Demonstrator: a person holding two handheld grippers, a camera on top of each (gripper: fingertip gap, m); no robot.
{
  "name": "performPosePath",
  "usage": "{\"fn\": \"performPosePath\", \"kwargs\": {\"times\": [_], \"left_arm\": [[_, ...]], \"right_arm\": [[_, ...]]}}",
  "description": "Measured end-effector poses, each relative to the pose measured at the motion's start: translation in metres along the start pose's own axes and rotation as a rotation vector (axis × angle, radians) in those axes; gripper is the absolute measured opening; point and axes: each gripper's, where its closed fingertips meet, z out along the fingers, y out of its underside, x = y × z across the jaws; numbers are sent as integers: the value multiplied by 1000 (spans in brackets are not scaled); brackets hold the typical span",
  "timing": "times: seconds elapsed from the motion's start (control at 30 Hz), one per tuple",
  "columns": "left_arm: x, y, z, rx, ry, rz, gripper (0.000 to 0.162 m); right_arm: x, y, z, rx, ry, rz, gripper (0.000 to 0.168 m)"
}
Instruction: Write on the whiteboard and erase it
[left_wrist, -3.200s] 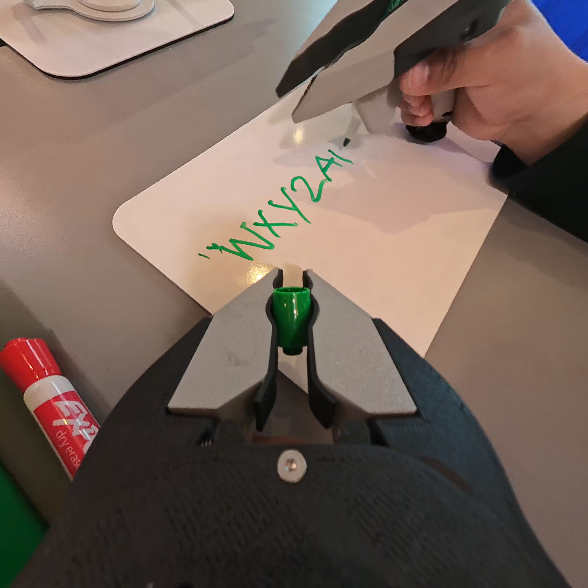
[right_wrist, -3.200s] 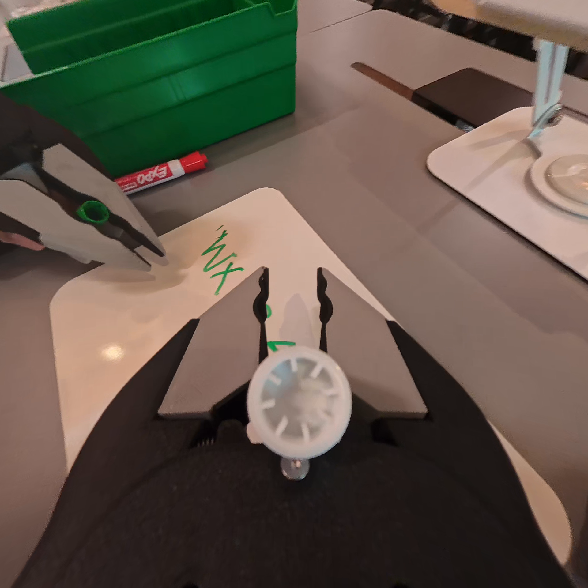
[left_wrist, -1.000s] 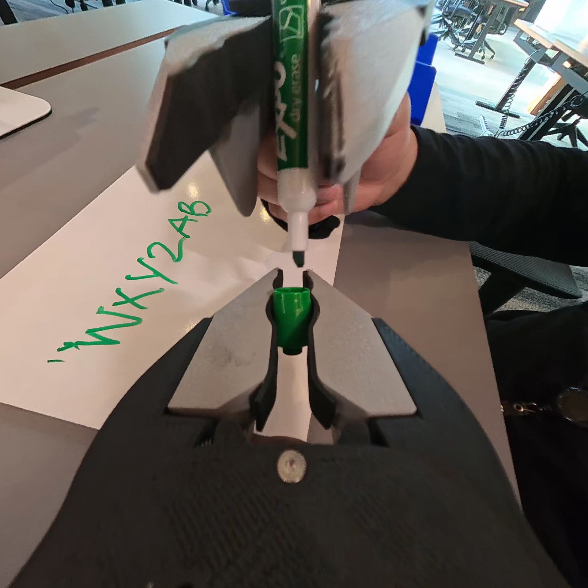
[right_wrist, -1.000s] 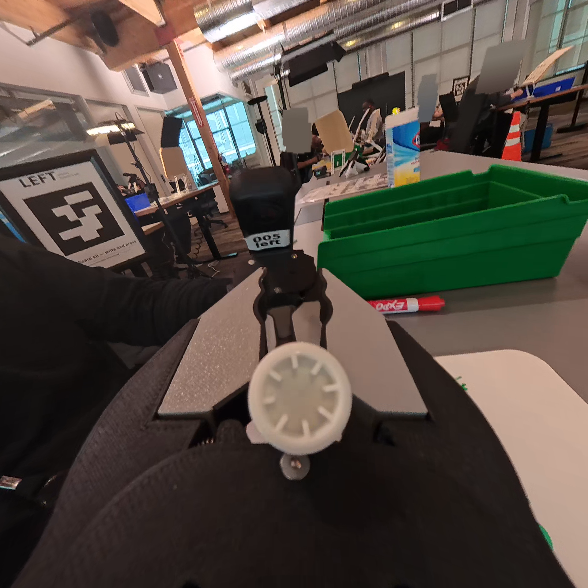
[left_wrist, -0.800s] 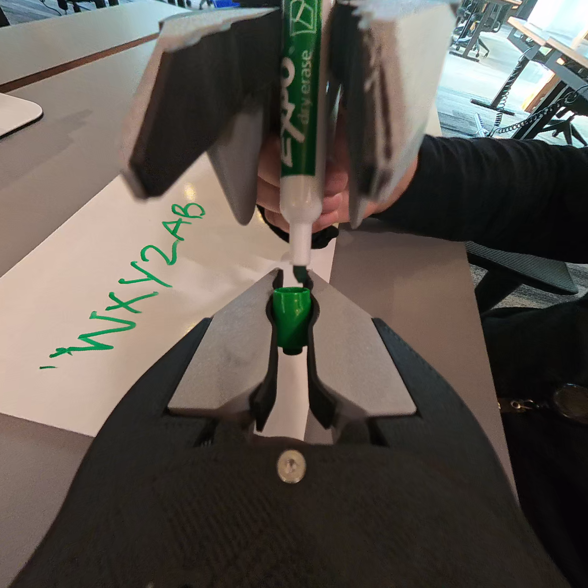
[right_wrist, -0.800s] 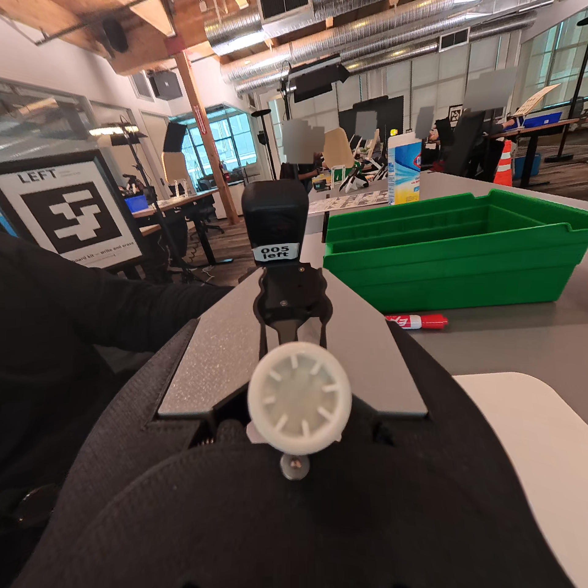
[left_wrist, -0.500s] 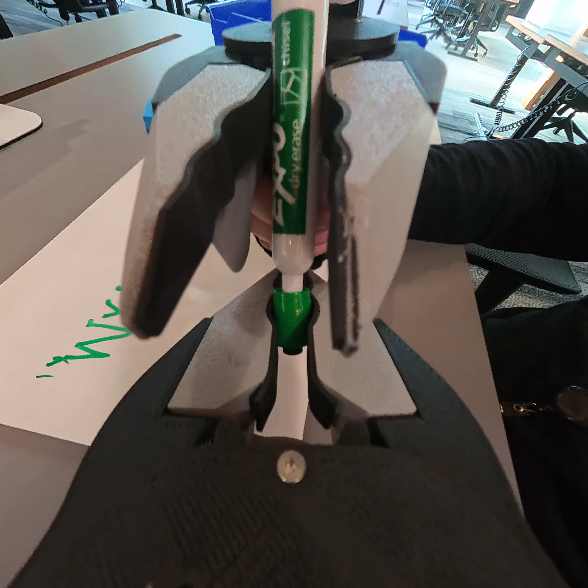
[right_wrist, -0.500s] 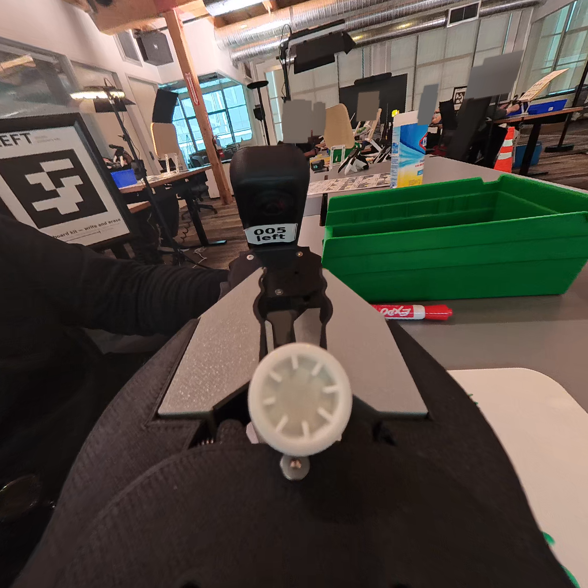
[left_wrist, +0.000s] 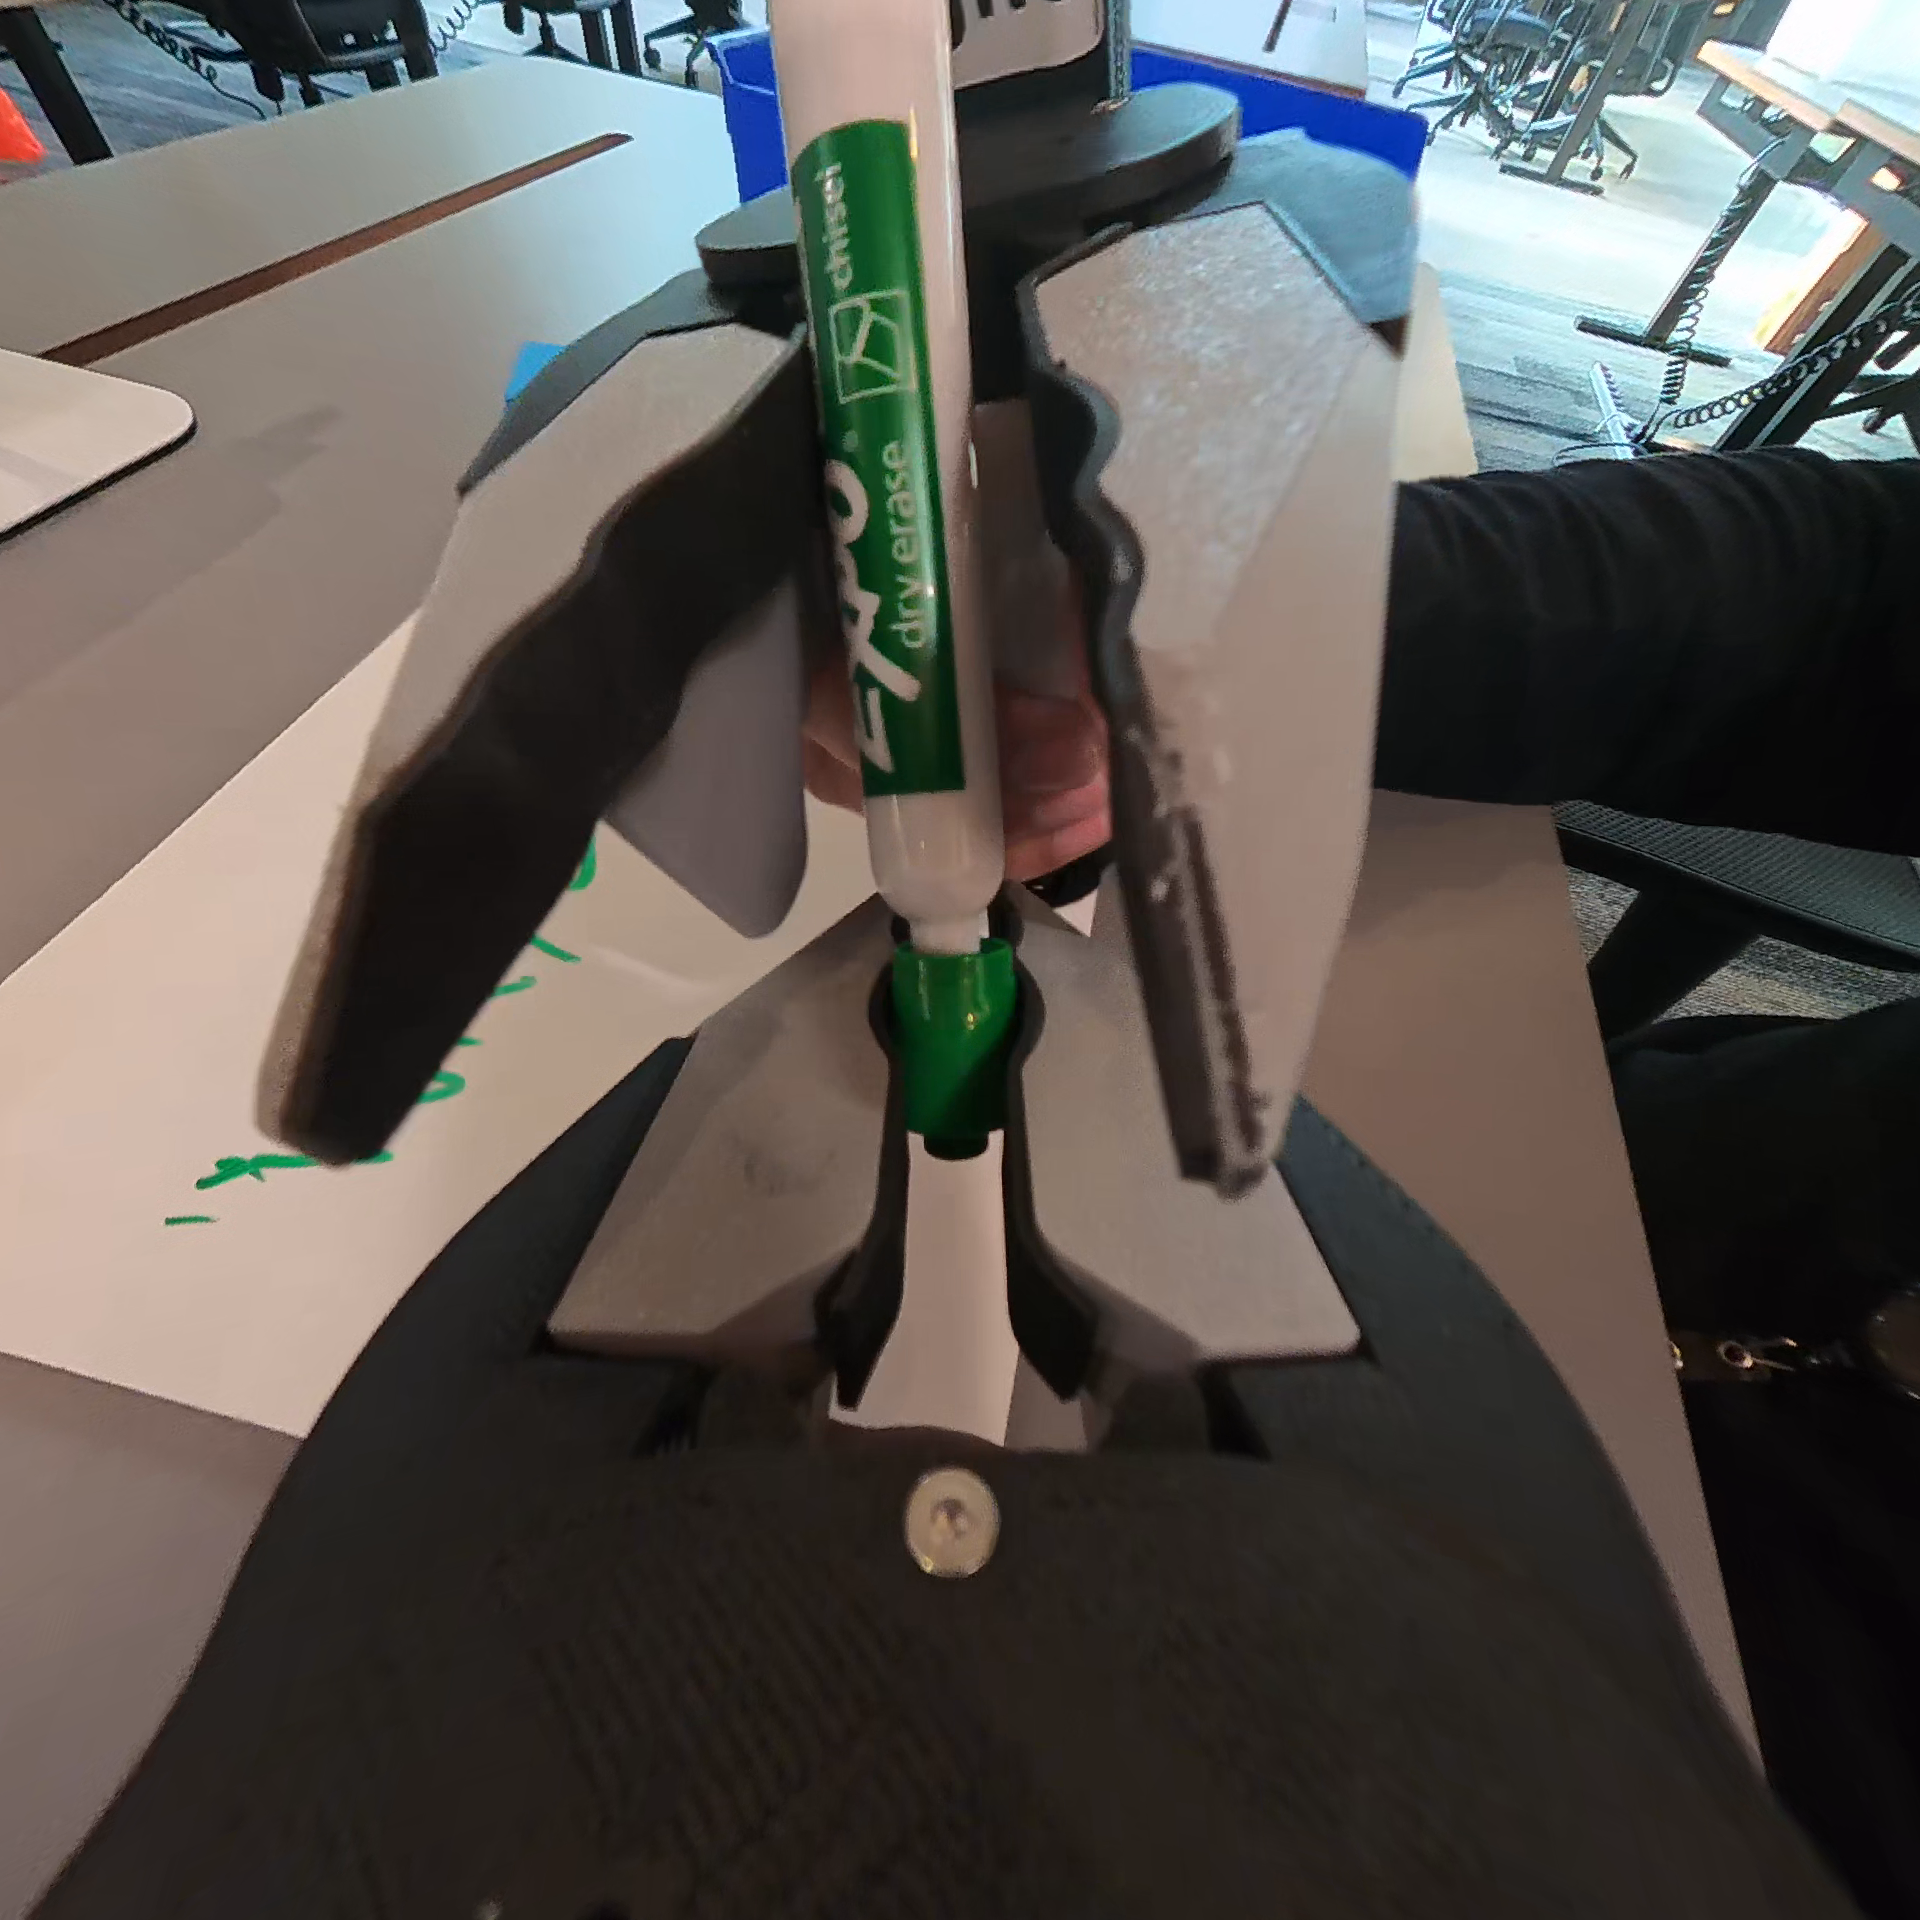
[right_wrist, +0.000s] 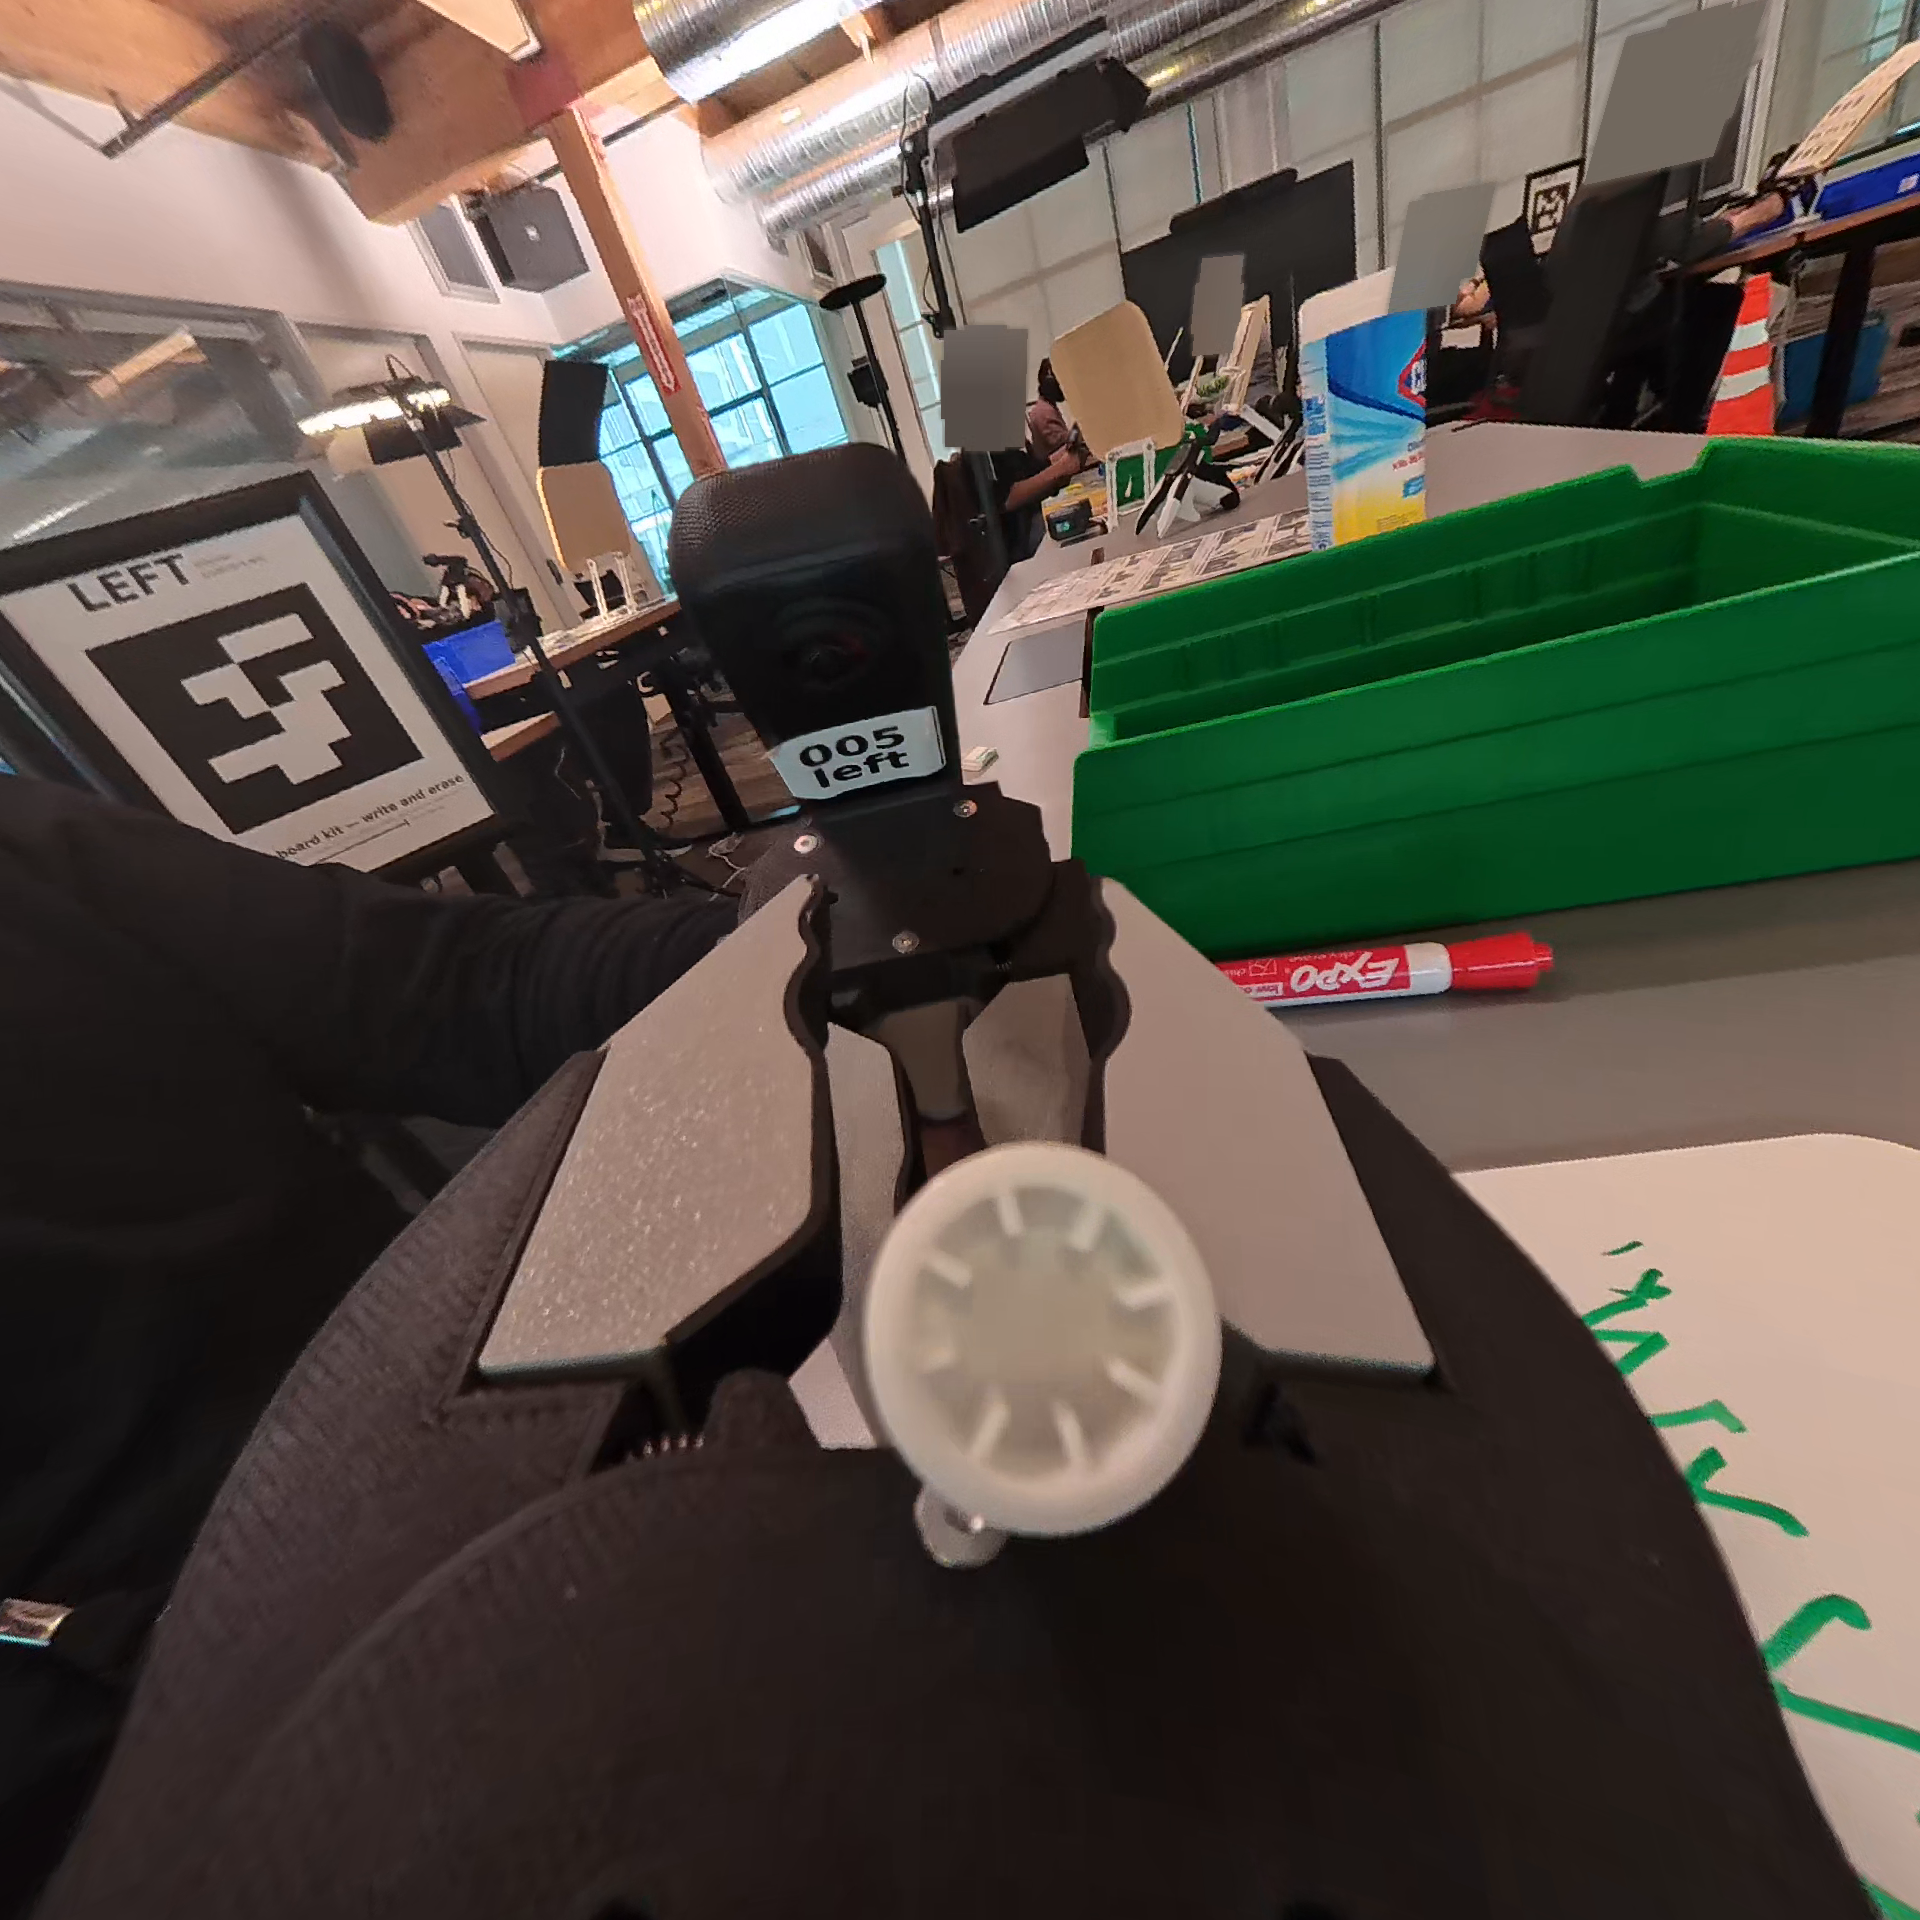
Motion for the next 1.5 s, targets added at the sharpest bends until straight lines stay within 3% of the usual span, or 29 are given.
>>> {"fn": "performPosePath", "kwargs": {"times": [0.43, 0.67, 0.83, 0.93, 1.5], "left_arm": [[2, 2, 1, -14, 4, 5, 10], [4, 3, 2, -21, 14, 7, 9], [4, 3, 2, -24, 21, 2, 9], [5, 3, 2, -23, 21, 1, 9], [13, 4, 5, -33, 46, 28, 9]], "right_arm": [[3, -28, -17, 114, 41, -6, 54], [-2, -35, -20, 152, 16, 2, 37], [-4, -39, -21, 176, 7, 3, 34], [-12, -44, -22, 214, -5, -78, 26], [-34, -25, -2, 113, -91, -153, 32]]}}
